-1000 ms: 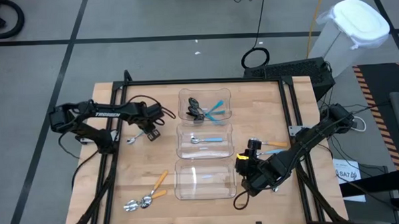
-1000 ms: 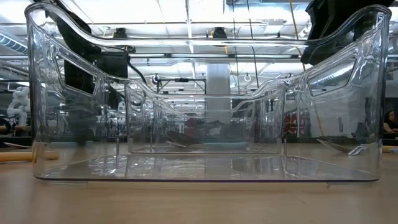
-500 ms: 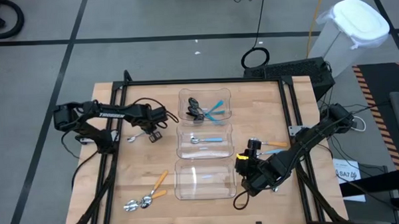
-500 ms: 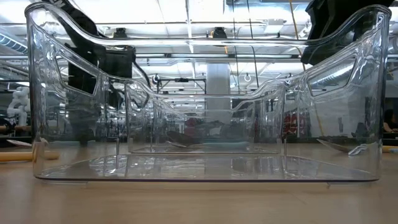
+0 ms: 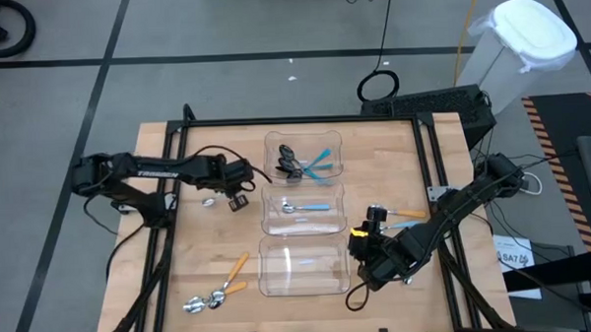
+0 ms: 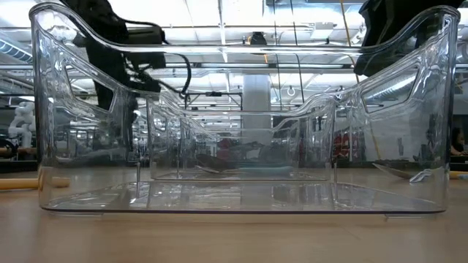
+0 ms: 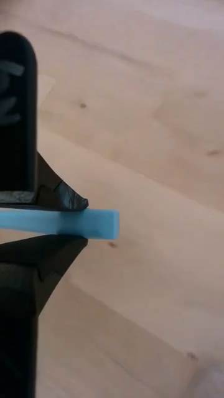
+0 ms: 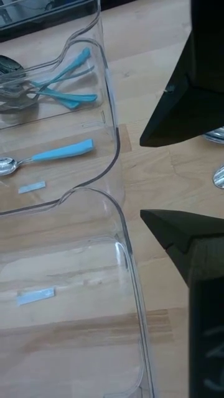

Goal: Sort silverware by color (type)
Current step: Put the light blue spoon into the middle transparent bin

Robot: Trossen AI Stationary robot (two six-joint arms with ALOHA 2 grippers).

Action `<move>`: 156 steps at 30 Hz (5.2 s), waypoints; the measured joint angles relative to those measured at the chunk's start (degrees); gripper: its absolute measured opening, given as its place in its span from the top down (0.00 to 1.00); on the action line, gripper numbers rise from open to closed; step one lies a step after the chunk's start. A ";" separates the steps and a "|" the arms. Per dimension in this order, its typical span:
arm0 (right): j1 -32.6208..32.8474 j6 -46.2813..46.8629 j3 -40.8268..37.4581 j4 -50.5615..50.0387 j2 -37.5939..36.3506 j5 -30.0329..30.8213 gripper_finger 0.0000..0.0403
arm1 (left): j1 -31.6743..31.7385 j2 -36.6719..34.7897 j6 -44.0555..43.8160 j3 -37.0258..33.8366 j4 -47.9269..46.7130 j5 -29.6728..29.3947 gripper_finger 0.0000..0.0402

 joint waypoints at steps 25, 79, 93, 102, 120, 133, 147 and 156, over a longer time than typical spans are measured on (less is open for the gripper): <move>-0.07 -0.70 0.00 0.11 0.00 0.39 0.58 | -14.79 -16.17 1.53 0.74 6.18 -1.14 0.87; -0.11 -0.87 0.00 0.50 0.00 0.41 0.58 | -18.74 6.99 19.61 27.99 13.88 -0.35 0.87; -0.11 -0.87 0.00 0.50 0.00 0.41 0.58 | -18.56 14.51 18.19 27.99 20.10 2.61 0.87; -0.11 -1.03 0.00 0.50 0.00 0.41 0.58 | -16.63 17.41 16.84 27.99 20.34 4.08 0.87; -0.11 -1.07 0.01 0.50 0.00 0.39 0.58 | -15.46 21.33 14.78 28.00 20.44 4.28 0.87; -0.11 -1.27 0.00 0.35 0.00 0.39 0.58 | -15.46 24.48 15.14 28.00 21.79 4.56 0.87; -0.11 -1.31 0.00 0.31 0.00 0.37 0.58 | -15.35 26.32 15.11 27.99 22.04 5.41 0.87; -0.11 -1.31 0.00 0.33 0.00 0.39 0.58 | -15.35 26.84 15.04 27.99 22.55 5.50 0.87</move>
